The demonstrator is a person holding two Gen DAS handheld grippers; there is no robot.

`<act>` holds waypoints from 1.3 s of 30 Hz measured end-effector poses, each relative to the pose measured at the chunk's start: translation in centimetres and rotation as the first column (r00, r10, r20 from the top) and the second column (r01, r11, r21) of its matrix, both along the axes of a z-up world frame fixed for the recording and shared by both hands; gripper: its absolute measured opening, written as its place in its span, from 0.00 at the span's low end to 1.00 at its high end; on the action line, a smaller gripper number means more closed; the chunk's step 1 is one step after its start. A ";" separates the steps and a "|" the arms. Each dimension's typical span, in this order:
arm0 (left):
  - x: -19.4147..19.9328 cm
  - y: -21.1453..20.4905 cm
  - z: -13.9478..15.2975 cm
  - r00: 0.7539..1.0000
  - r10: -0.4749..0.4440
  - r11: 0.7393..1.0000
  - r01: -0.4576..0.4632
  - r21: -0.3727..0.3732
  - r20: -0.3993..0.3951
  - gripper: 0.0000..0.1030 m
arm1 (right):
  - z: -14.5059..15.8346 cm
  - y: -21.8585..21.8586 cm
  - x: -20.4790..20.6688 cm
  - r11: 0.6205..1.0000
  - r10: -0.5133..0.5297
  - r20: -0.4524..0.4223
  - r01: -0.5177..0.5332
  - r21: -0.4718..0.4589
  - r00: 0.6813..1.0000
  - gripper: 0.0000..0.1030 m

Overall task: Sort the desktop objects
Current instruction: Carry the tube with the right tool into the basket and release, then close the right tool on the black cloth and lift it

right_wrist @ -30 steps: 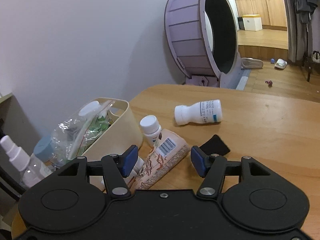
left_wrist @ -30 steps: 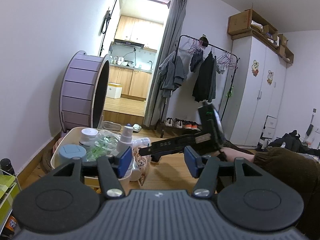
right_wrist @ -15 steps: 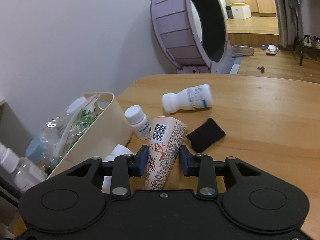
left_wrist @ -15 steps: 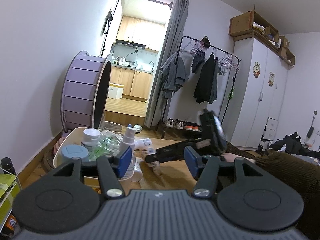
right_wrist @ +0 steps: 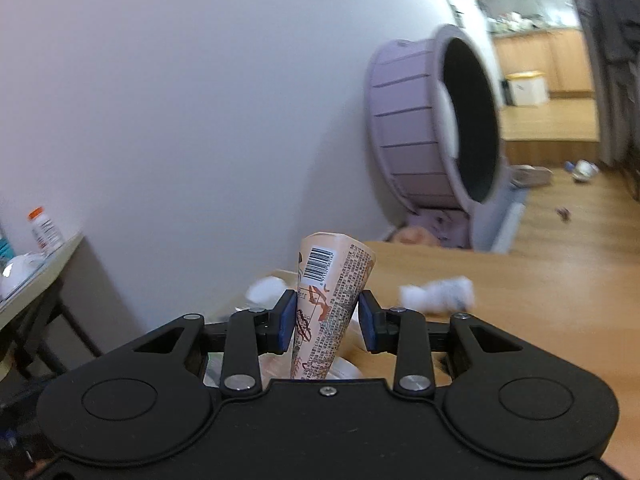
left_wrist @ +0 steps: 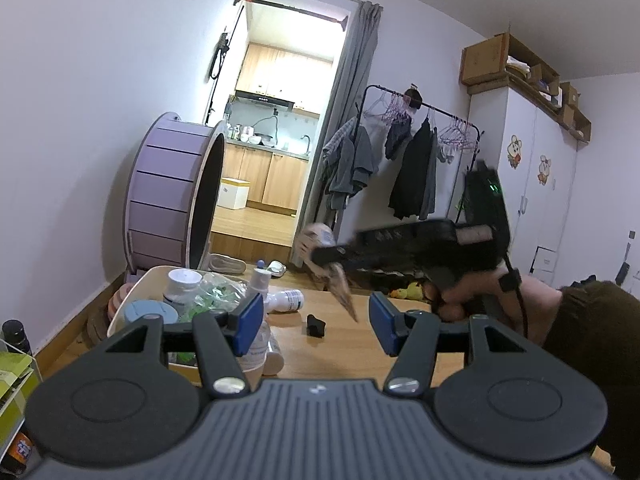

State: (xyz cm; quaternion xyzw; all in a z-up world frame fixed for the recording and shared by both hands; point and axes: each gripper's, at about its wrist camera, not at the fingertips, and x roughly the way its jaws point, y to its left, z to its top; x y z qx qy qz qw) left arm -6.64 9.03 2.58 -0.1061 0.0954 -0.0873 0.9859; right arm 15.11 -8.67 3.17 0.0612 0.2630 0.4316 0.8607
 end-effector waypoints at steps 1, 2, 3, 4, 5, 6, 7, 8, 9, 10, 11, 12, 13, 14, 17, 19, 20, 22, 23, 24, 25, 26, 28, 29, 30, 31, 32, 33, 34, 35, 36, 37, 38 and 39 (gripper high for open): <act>0.0 0.1 0.0 1.000 0.001 1.000 -0.001 -0.003 0.001 0.56 | 0.3 1.0 0.1 1.000 0.022 0.010 -0.022 -0.004 1.000 0.32; -0.1 0.2 0.1 1.000 0.002 1.000 -0.002 -0.005 0.002 0.56 | 0.6 2.0 0.2 0.999 0.042 0.020 -0.042 -0.010 0.999 0.32; -0.1 0.2 0.1 1.000 0.003 1.000 -0.003 -0.006 0.002 0.56 | 0.8 3.1 0.5 0.998 0.059 0.034 -0.058 -0.020 0.998 0.32; -0.1 0.3 0.1 1.000 0.004 1.000 -0.004 -0.006 0.002 0.56 | 1.1 4.2 0.7 0.997 0.076 0.047 -0.075 -0.031 0.996 0.32; -0.2 0.3 0.1 1.000 0.004 1.000 -0.004 -0.006 0.002 0.56 | 1.3 5.2 0.9 0.995 0.092 0.058 -0.090 -0.041 0.994 0.32; -0.2 0.4 0.1 1.000 0.004 1.000 -0.004 -0.008 0.002 0.56 | 1.4 6.3 1.3 0.994 0.105 0.066 -0.102 -0.046 0.992 0.32; -0.2 0.5 0.1 1.000 0.005 1.000 -0.005 -0.009 0.003 0.56 | 1.4 7.2 1.7 0.993 0.113 0.070 -0.109 -0.048 0.991 0.32; -0.2 0.6 0.1 1.000 0.005 1.000 -0.005 -0.011 0.003 0.56 | 1.4 8.0 1.9 0.992 0.117 0.071 -0.114 -0.052 0.991 0.32; -0.2 0.6 0.1 1.000 0.006 1.000 -0.006 -0.013 0.003 0.56 | 1.3 8.7 2.0 0.991 0.126 0.064 -0.122 -0.056 0.990 0.32; -0.2 0.7 0.1 1.000 0.007 1.000 -0.007 -0.016 0.002 0.56 | 1.2 9.4 2.1 0.989 0.136 0.057 -0.132 -0.061 0.989 0.32; -0.2 0.8 0.1 1.000 0.007 1.000 -0.007 -0.020 0.001 0.56 | 0.9 10.1 2.3 0.987 0.149 0.047 -0.146 -0.066 0.988 0.32; -0.2 0.9 0.1 1.000 0.007 1.000 -0.007 -0.022 0.000 0.56 | 0.7 10.6 2.3 0.984 0.164 0.037 -0.161 -0.072 0.986 0.32; -0.2 0.9 0.1 1.000 0.006 1.000 -0.006 -0.025 -0.001 0.56 | 0.4 11.1 2.4 0.980 0.183 0.022 -0.181 -0.078 0.983 0.34; -0.2 0.9 0.1 1.000 0.006 1.000 -0.006 -0.025 -0.002 0.56 | 0.1 11.4 2.5 0.973 0.216 -0.006 -0.216 -0.083 0.976 0.36; -0.3 0.8 0.1 1.000 0.005 1.000 -0.005 -0.022 -0.004 0.56 | -0.7 11.6 2.7 0.960 0.254 -0.058 -0.258 -0.107 0.966 0.39; -0.3 0.8 0.1 1.000 0.005 1.000 -0.005 -0.023 -0.005 0.56 | -0.9 10.8 2.7 0.967 0.221 -0.054 -0.226 -0.119 0.974 0.39; -0.3 0.8 0.2 1.000 0.005 1.000 -0.005 -0.023 -0.005 0.56 | -1.0 10.0 2.8 0.971 0.210 -0.060 -0.216 -0.107 0.976 0.39; -0.3 0.8 0.2 1.000 0.006 1.000 -0.006 -0.022 -0.005 0.56 | -0.8 8.2 3.0 0.979 0.178 -0.055 -0.182 -0.086 0.982 0.39; -0.3 0.8 0.1 1.000 0.007 1.000 -0.007 -0.021 -0.006 0.56 | -0.7 7.1 3.1 0.983 0.160 -0.047 -0.163 -0.081 0.986 0.39; -0.3 0.8 0.2 1.000 0.007 1.000 -0.007 -0.020 -0.006 0.56 | -0.5 6.1 3.1 0.986 0.144 -0.043 -0.147 -0.078 0.989 0.39; -0.2 0.8 0.2 1.000 0.007 1.000 -0.007 -0.019 -0.006 0.56 | -0.5 5.0 3.2 0.989 0.126 -0.038 -0.128 -0.076 0.991 0.39; -0.2 0.8 0.2 1.000 0.006 1.000 -0.007 -0.019 -0.006 0.56 | -0.5 4.1 3.4 0.992 0.098 -0.029 -0.100 -0.075 0.995 0.39; -0.1 0.7 0.2 1.000 0.003 1.000 -0.003 -0.017 -0.008 0.56 | -0.5 1.8 3.6 0.996 0.039 -0.012 -0.040 -0.077 0.999 0.40; 0.0 0.6 0.2 1.000 -0.001 1.000 0.001 -0.014 -0.010 0.56 | -0.8 0.9 3.5 0.996 0.012 0.001 -0.011 -0.085 1.000 0.42; 0.0 0.5 0.2 1.000 -0.004 1.000 0.004 -0.011 -0.012 0.56 | -1.0 -0.1 3.4 0.994 -0.020 0.021 0.022 -0.106 1.000 0.48; 0.1 0.3 0.2 1.000 -0.008 1.000 0.008 -0.007 -0.013 0.56 | -1.2 -1.0 3.3 0.991 -0.049 0.039 0.054 -0.125 0.998 0.52; 0.1 0.1 0.2 1.000 -0.013 1.000 0.013 -0.003 -0.014 0.56 | -1.6 -1.6 3.4 0.988 -0.069 0.047 0.075 -0.139 0.997 0.53; 0.1 -0.1 0.2 1.000 -0.018 1.000 0.018 0.002 -0.013 0.56 | -2.1 -2.1 3.7 0.983 -0.086 0.049 0.093 -0.159 0.995 0.53; 0.2 -0.3 0.2 1.000 -0.023 1.000 0.023 0.007 -0.012 0.56 | -2.7 -2.2 4.0 0.978 -0.100 0.052 0.107 -0.180 0.994 0.53; 0.2 -0.4 0.1 1.000 -0.026 1.000 0.026 0.010 -0.012 0.56 | -3.2 -2.3 4.3 0.972 -0.113 0.056 0.122 -0.201 0.992 0.53; 0.3 -0.5 0.1 1.000 -0.026 1.000 0.026 0.012 -0.014 0.56 | -3.8 -2.3 4.5 0.965 -0.125 0.060 0.135 -0.223 0.990 0.53; 0.4 -0.5 0.0 1.000 -0.027 1.000 0.027 0.014 -0.017 0.56 | -4.5 -2.2 4.8 0.958 -0.131 0.064 0.143 -0.249 0.989 0.53; 0.5 -0.6 0.0 0.999 -0.027 0.999 0.028 0.016 -0.019 0.56 | -5.1 -2.0 5.0 0.951 -0.135 0.066 0.148 -0.271 0.989 0.53; 0.6 -0.7 0.0 0.999 -0.028 0.999 0.028 0.018 -0.020 0.56 | -5.7 -1.7 5.2 0.948 -0.136 0.062 0.148 -0.283 0.989 0.53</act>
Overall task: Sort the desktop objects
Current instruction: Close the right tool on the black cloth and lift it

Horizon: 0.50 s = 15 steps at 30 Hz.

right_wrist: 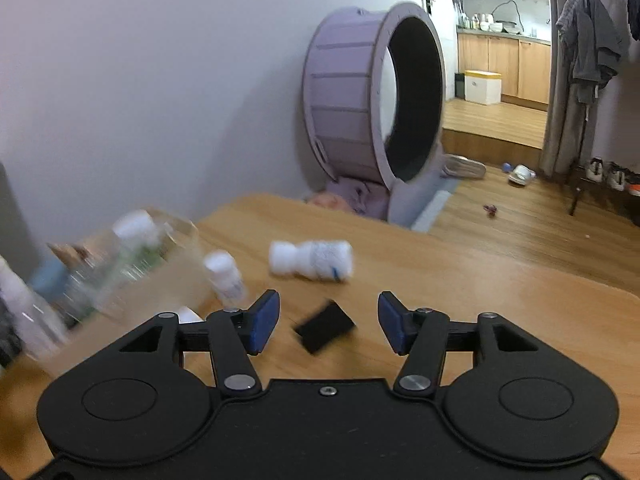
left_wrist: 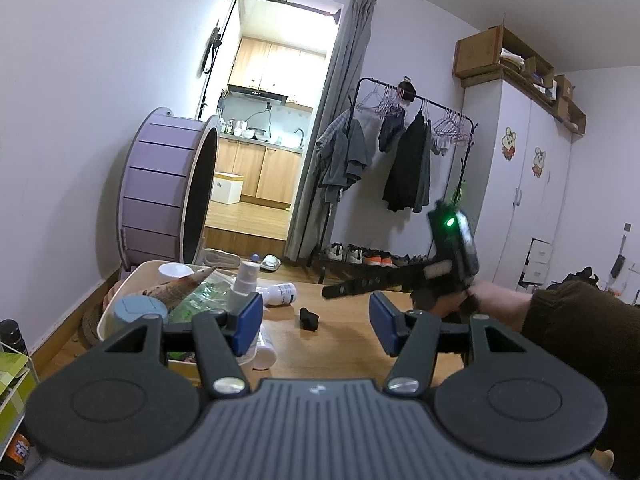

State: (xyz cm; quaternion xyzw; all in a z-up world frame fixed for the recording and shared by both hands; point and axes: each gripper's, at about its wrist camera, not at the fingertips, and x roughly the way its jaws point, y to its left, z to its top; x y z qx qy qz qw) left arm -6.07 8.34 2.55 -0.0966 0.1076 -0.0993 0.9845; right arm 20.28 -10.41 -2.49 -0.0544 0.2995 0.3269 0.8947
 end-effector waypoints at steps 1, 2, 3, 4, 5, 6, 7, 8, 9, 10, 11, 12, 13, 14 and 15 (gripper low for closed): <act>0.1 0.0 0.0 1.000 -0.001 1.000 0.001 0.001 -0.001 0.56 | -0.5 0.3 0.3 1.000 -0.001 -0.010 0.001 -0.005 1.000 0.53; 0.1 0.0 0.0 1.000 -0.001 1.000 0.001 0.002 -0.002 0.56 | -1.0 0.6 0.5 1.000 -0.002 -0.019 0.002 -0.008 1.000 0.53; 0.2 0.0 -0.1 1.000 -0.001 1.000 0.001 0.003 -0.004 0.56 | -1.3 1.0 0.8 1.000 -0.001 -0.023 0.000 -0.007 1.000 0.53; 0.3 0.0 -0.1 1.000 0.000 1.000 0.000 0.003 -0.007 0.56 | -1.6 1.3 1.0 1.000 0.001 -0.027 -0.002 -0.006 1.000 0.53; 0.3 0.0 -0.2 1.000 0.000 1.000 0.000 0.005 -0.011 0.56 | -1.8 1.5 1.2 1.000 0.004 -0.030 -0.005 -0.007 1.000 0.53; 0.3 0.0 -0.2 1.000 -0.001 1.000 0.001 0.006 -0.012 0.56 | -2.0 1.7 1.3 1.000 0.007 -0.033 -0.008 -0.008 0.999 0.53; 0.3 0.0 -0.2 1.000 -0.001 1.000 0.002 0.008 -0.013 0.56 | -2.2 1.9 1.5 1.000 0.011 -0.036 -0.011 -0.008 0.999 0.53; 0.3 0.0 -0.2 1.000 -0.002 1.000 0.002 0.010 -0.014 0.56 | -2.4 2.0 1.6 1.000 0.016 -0.038 -0.016 -0.009 0.999 0.53; 0.3 0.0 -0.2 1.000 -0.002 1.000 0.003 0.011 -0.014 0.56 | -2.6 2.0 1.7 1.000 0.020 -0.042 -0.020 -0.009 0.999 0.53; 0.3 0.0 -0.2 1.000 -0.002 1.000 0.002 0.011 -0.014 0.56 | -2.9 2.0 1.8 1.000 0.022 -0.046 -0.022 -0.011 0.999 0.53; 0.3 0.0 -0.2 1.000 -0.002 1.000 0.002 0.011 -0.014 0.56 | -3.0 2.1 1.9 1.000 0.027 -0.051 -0.027 -0.014 0.998 0.53; 0.3 0.0 -0.2 1.000 -0.001 1.000 0.001 0.010 -0.014 0.56 | -3.2 2.2 1.8 0.999 0.032 -0.053 -0.033 -0.020 0.998 0.53; 0.4 0.1 -0.2 1.000 0.001 1.000 -0.001 0.008 -0.013 0.56 | -3.3 2.3 1.8 0.999 0.038 -0.055 -0.039 -0.028 0.998 0.53; 0.4 0.2 -0.2 1.000 0.002 1.000 -0.002 0.005 -0.012 0.56 | -3.5 2.6 1.8 0.998 0.043 -0.058 -0.046 -0.036 0.997 0.53; 0.4 0.2 -0.2 1.000 0.003 1.000 -0.003 0.001 -0.012 0.57 | -3.8 2.9 2.0 0.998 0.048 -0.062 -0.051 -0.042 0.997 0.50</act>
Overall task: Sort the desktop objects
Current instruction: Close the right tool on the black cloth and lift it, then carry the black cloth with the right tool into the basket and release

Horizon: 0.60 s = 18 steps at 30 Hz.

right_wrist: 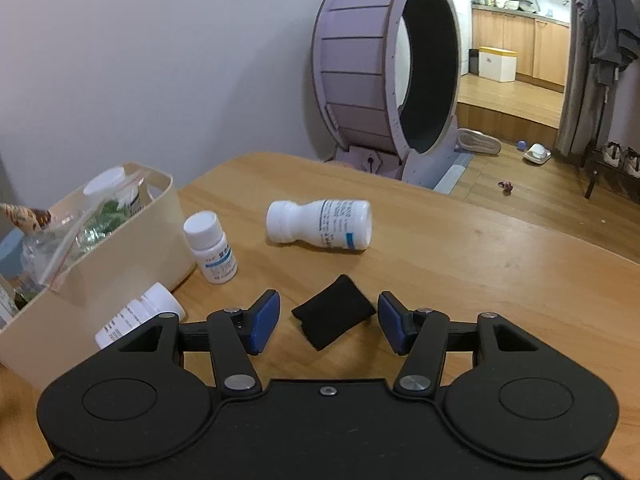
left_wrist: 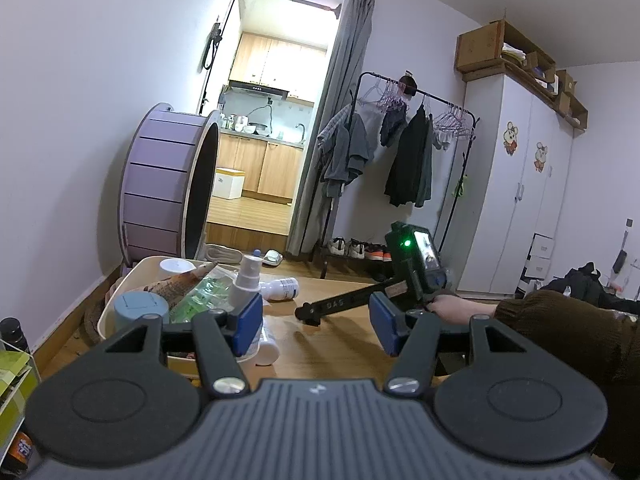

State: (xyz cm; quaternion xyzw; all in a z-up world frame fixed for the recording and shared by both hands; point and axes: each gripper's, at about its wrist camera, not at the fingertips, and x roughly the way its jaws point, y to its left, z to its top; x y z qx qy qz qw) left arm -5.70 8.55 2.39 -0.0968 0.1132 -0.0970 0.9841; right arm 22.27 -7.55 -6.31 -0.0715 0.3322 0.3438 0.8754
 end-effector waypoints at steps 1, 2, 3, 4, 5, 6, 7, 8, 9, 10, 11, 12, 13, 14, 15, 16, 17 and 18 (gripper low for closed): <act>0.0 0.0 0.0 1.000 0.002 1.000 -0.002 -0.002 -0.001 0.57 | 0.0 0.1 -0.1 1.000 0.004 0.005 -0.004 -0.004 1.000 0.46; -0.1 0.0 -0.1 1.000 0.003 1.000 -0.003 0.000 -0.002 0.57 | -0.1 0.1 -0.2 1.000 0.008 0.009 -0.008 -0.007 1.000 0.41; -0.1 -0.1 -0.1 1.000 0.005 1.000 -0.005 0.003 -0.003 0.57 | 0.0 0.0 -0.2 1.000 0.010 0.011 -0.010 -0.006 1.000 0.32; -0.1 -0.1 -0.2 1.000 0.005 1.000 -0.005 0.006 -0.002 0.57 | 0.0 -0.1 -0.3 1.000 0.012 0.011 -0.012 -0.005 1.000 0.22; -0.2 -0.2 -0.1 1.000 0.005 1.000 -0.005 0.009 -0.001 0.57 | 0.0 -0.3 -0.3 1.000 0.011 0.007 -0.011 -0.001 1.000 0.20; -0.2 -0.1 -0.1 1.000 0.005 1.000 -0.005 0.010 0.000 0.57 | 0.1 -0.4 -0.4 1.000 0.012 0.002 -0.012 0.001 1.000 0.18; -0.3 -0.1 -0.1 1.000 0.005 1.000 -0.005 0.008 0.002 0.57 | 0.1 -0.6 -0.5 1.000 0.012 -0.002 -0.012 0.004 1.000 0.16; -0.3 -0.1 -0.1 1.000 0.006 1.000 -0.006 0.005 0.004 0.57 | 0.2 -0.8 -0.6 1.000 0.009 -0.004 -0.009 0.008 1.000 0.15; -0.3 0.0 -0.1 1.000 0.007 1.000 -0.007 0.002 0.006 0.57 | 0.3 -1.0 -0.8 1.000 0.006 -0.007 -0.006 0.012 1.000 0.13; -0.3 0.1 0.0 1.000 0.008 1.000 -0.008 0.000 0.007 0.57 | 0.4 -1.1 -0.9 1.000 0.003 -0.010 -0.003 0.016 1.000 0.11; -0.3 0.1 -0.1 1.000 0.011 1.000 -0.011 0.000 0.007 0.57 | 0.6 -1.3 -1.0 1.000 0.001 -0.012 -0.001 0.022 1.000 0.10; -0.4 0.1 -0.1 1.000 0.012 1.000 -0.012 0.001 0.008 0.57 | 0.8 -1.6 -1.1 0.999 -0.002 -0.014 0.002 0.037 1.000 0.09; -0.5 0.0 -0.1 1.000 0.013 1.000 -0.013 0.002 0.009 0.57 | 1.1 -1.9 -1.3 0.999 -0.004 -0.016 0.005 0.051 1.000 0.09; -0.6 0.0 0.0 1.000 0.014 1.000 -0.014 0.002 0.011 0.57 | 1.4 -2.2 -1.4 0.998 -0.006 -0.017 0.007 0.067 1.000 0.09; -0.6 0.1 0.0 1.000 0.015 1.000 -0.015 0.001 0.013 0.57 | 1.8 -2.4 -1.6 0.996 -0.005 -0.017 0.007 0.087 1.000 0.09; -0.6 0.1 0.0 1.000 0.016 1.000 -0.016 0.000 0.013 0.57 | 2.3 -2.5 -1.8 0.994 -0.003 -0.016 0.005 0.107 1.000 0.09; -0.6 0.1 0.0 1.000 0.017 1.000 -0.017 -0.002 0.014 0.57 | 2.8 -2.6 -2.0 0.992 0.003 -0.016 -0.001 0.129 1.000 0.09; -0.6 0.1 0.0 1.000 0.018 1.000 -0.018 -0.003 0.015 0.57 | 3.3 -2.6 -2.2 0.988 0.012 -0.014 -0.009 0.151 1.000 0.09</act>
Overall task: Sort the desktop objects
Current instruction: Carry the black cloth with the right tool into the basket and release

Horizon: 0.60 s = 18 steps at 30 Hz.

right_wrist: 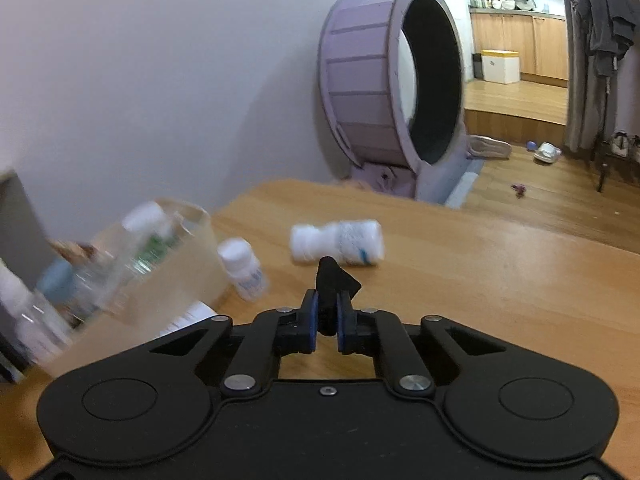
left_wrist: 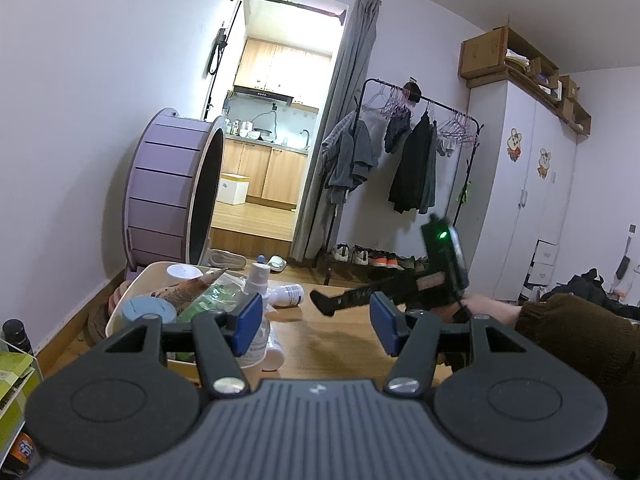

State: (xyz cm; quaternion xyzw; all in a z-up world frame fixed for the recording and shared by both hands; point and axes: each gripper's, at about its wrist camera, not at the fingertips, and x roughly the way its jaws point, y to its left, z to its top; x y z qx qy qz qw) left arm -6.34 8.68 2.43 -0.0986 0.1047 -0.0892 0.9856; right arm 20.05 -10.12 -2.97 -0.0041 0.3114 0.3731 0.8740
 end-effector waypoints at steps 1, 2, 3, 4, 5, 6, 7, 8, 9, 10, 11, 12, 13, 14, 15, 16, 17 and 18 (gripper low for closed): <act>0.0 0.0 0.0 1.000 0.000 1.000 0.000 -0.001 0.001 0.57 | 0.6 0.1 -0.3 1.000 0.010 0.004 -0.010 0.021 1.000 0.09; 0.0 0.0 0.0 1.000 0.000 1.000 0.000 -0.001 0.002 0.57 | 1.1 0.2 -0.5 0.999 0.020 0.008 -0.020 0.040 1.000 0.09; -0.1 0.0 0.0 1.000 0.001 1.000 -0.001 0.000 0.004 0.57 | 1.6 0.5 -0.8 0.998 0.031 0.014 -0.032 0.055 0.999 0.09; -0.1 0.0 0.0 1.000 0.002 1.000 -0.002 0.000 0.005 0.57 | 2.2 0.9 -1.1 0.996 0.046 0.021 -0.047 0.071 0.999 0.09; -0.1 0.0 0.0 1.000 0.004 1.000 -0.004 -0.001 0.005 0.57 | 2.7 1.2 -1.4 0.994 0.063 0.026 -0.065 0.085 0.998 0.09; -0.2 0.1 0.0 1.000 0.006 1.000 -0.006 -0.001 0.005 0.57 | 3.2 1.6 -1.8 0.992 0.079 0.031 -0.082 0.100 0.996 0.09; -0.2 0.1 0.0 1.000 0.008 1.000 -0.008 -0.002 0.005 0.57 | 3.6 2.1 -2.1 0.989 0.095 0.037 -0.099 0.114 0.995 0.09; -0.3 0.2 0.0 1.000 0.009 1.000 -0.008 -0.004 0.006 0.57 | 4.0 2.5 -2.5 0.985 0.112 0.040 -0.116 0.124 0.993 0.09; -0.3 0.2 0.1 1.000 0.008 1.000 -0.008 -0.008 0.008 0.57 | 4.3 3.0 -2.8 0.982 0.130 0.044 -0.135 0.132 0.991 0.09; -0.4 0.3 0.1 1.000 0.008 1.000 -0.008 -0.011 0.011 0.57 | 4.6 3.5 -3.1 0.978 0.148 0.047 -0.153 0.138 0.988 0.09; -0.4 0.4 0.1 1.000 0.008 1.000 -0.008 -0.013 0.013 0.57 | 4.8 4.0 -3.4 0.975 0.167 0.047 -0.172 0.142 0.985 0.09; -0.5 0.4 0.2 1.000 0.008 1.000 -0.008 -0.014 0.015 0.57 | 5.0 4.6 -3.6 0.971 0.186 0.048 -0.191 0.146 0.981 0.09; -0.5 0.5 0.2 1.000 0.009 1.000 -0.008 -0.015 0.015 0.57 | 5.2 5.1 -3.8 0.966 0.205 0.049 -0.210 0.149 0.978 0.09; -0.5 0.5 0.2 1.000 0.009 1.000 -0.009 -0.015 0.015 0.57 | 5.3 5.7 -3.9 0.963 0.220 0.049 -0.225 0.149 0.974 0.09; -0.6 0.5 0.2 1.000 0.009 1.000 -0.009 -0.015 0.015 0.57 | 5.4 6.3 -3.9 0.960 0.234 0.047 -0.238 0.149 0.971 0.09; -0.7 0.5 0.1 1.000 0.010 1.000 -0.010 -0.016 0.017 0.57 | 5.4 6.9 -4.0 0.956 0.247 0.043 -0.251 0.150 0.968 0.09; -0.7 0.6 0.2 1.000 0.011 1.000 -0.010 -0.017 0.018 0.57 | 5.3 7.4 -4.0 0.954 0.259 0.042 -0.262 0.148 0.965 0.09; -0.8 0.6 0.2 1.000 0.011 1.000 -0.011 -0.018 0.018 0.57 | 5.3 8.0 -4.1 0.951 0.271 0.041 -0.274 0.142 0.962 0.10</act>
